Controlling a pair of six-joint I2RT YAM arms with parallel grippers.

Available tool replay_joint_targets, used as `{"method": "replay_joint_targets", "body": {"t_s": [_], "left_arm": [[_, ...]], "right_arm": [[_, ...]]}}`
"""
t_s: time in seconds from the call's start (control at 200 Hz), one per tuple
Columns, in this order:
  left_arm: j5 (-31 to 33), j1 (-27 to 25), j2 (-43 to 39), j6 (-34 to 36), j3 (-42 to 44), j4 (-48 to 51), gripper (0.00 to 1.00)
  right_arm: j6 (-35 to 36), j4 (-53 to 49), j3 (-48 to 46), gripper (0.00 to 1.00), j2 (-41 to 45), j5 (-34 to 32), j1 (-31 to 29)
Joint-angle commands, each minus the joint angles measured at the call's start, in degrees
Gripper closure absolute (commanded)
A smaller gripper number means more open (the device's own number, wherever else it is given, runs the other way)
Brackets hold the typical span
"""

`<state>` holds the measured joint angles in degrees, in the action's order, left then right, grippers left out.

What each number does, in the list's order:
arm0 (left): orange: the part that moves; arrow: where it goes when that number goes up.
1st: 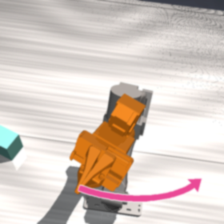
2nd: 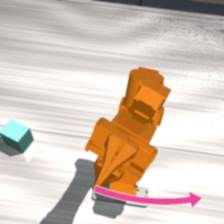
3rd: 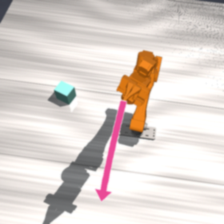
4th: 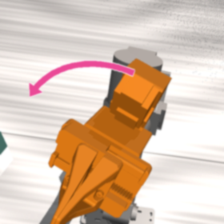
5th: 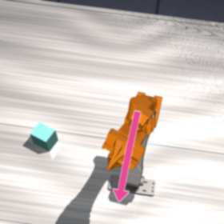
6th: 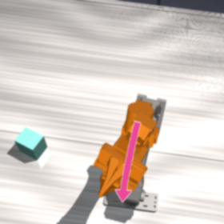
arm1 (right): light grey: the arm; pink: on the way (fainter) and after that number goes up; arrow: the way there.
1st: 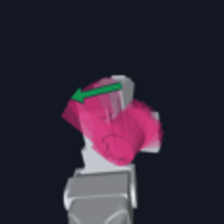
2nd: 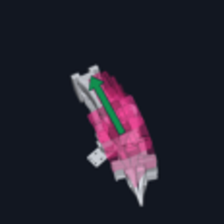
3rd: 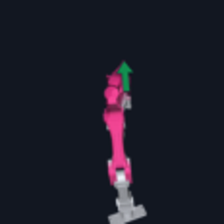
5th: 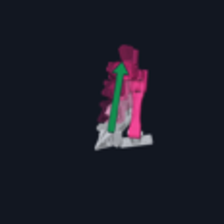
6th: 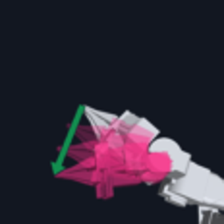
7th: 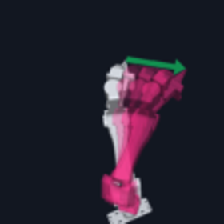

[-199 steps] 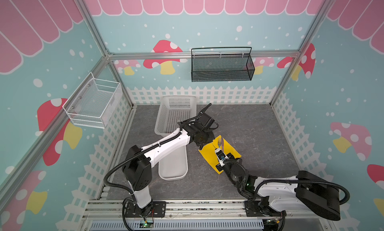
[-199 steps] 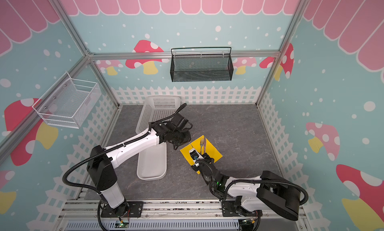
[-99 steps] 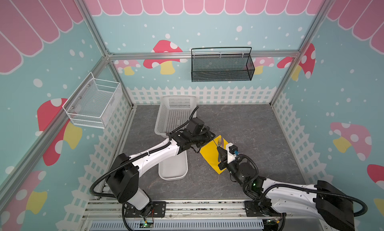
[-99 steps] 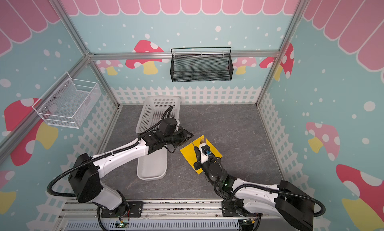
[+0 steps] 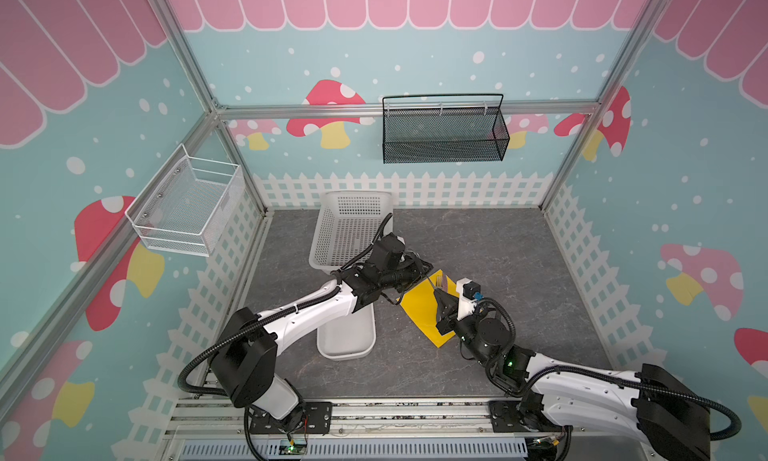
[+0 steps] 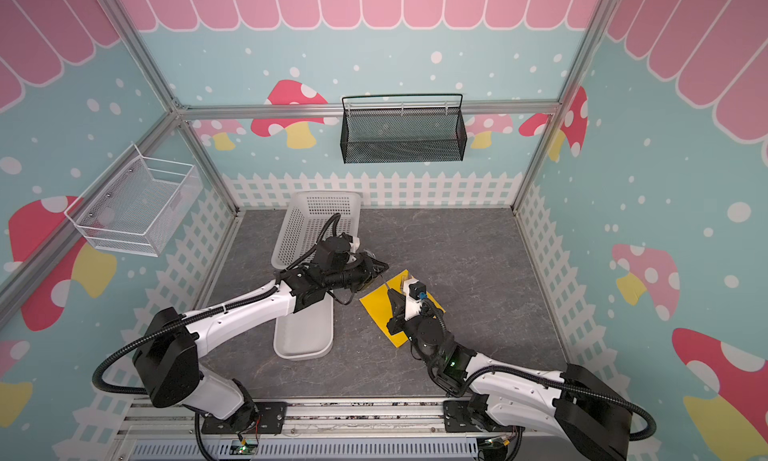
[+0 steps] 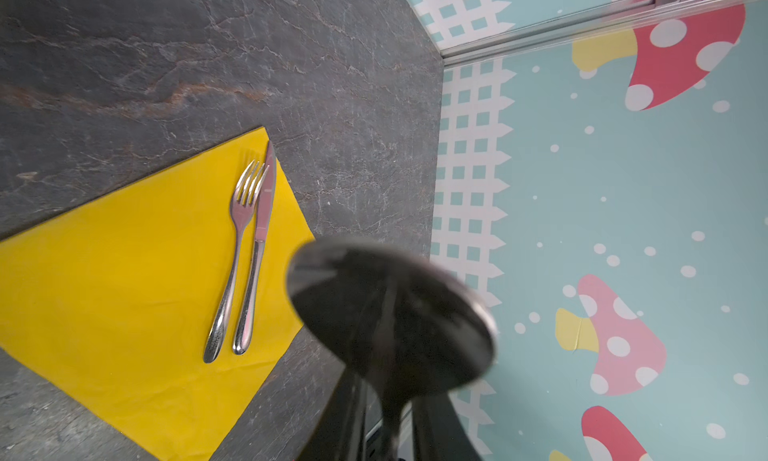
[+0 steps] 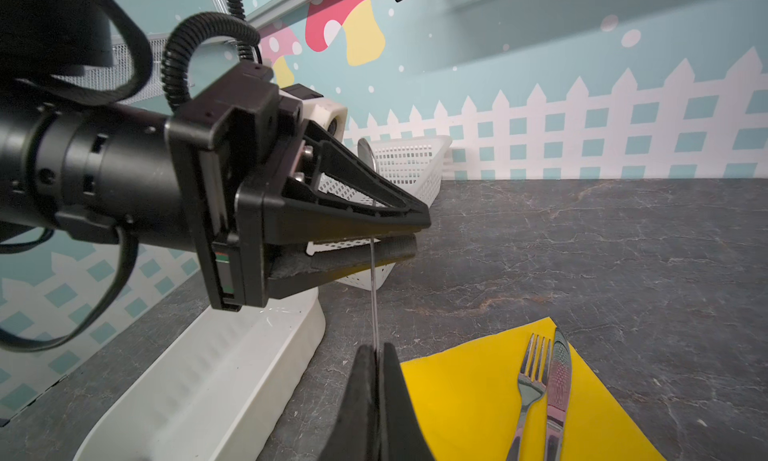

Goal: Place the utensils on the paper napkin and roll it up

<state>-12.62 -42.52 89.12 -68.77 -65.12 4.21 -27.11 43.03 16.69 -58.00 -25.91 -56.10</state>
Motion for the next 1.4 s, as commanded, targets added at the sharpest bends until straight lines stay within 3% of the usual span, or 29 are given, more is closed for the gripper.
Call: {"method": "replay_joint_targets", "body": {"t_s": [0.0,0.25,0.545,0.946,1.396], "left_arm": [[1.02,-0.37,-1.67,-0.4,0.78,-0.97,0.76],[1.52,-0.63,-2.0,-0.14,0.87,-1.3,0.77],[2.5,-0.61,-2.11,0.39,1.09,-2.16,0.86],[3.7,-0.54,-2.11,0.96,2.2,-6.01,0.82],[5.23,-0.54,-2.86,2.69,2.13,-4.52,0.95]], "right_arm": [[-2.45,-1.11,1.87,1.0,-0.1,-0.6,0.85],[-5.1,-3.15,2.54,1.0,-0.15,1.89,2.45],[-7.42,-3.1,2.07,1.0,0.58,6.39,4.42],[-10.18,-3.12,1.52,1.0,2.15,10.45,6.13],[-12.63,-5.0,1.69,1.0,1.92,12.22,7.76]]}}
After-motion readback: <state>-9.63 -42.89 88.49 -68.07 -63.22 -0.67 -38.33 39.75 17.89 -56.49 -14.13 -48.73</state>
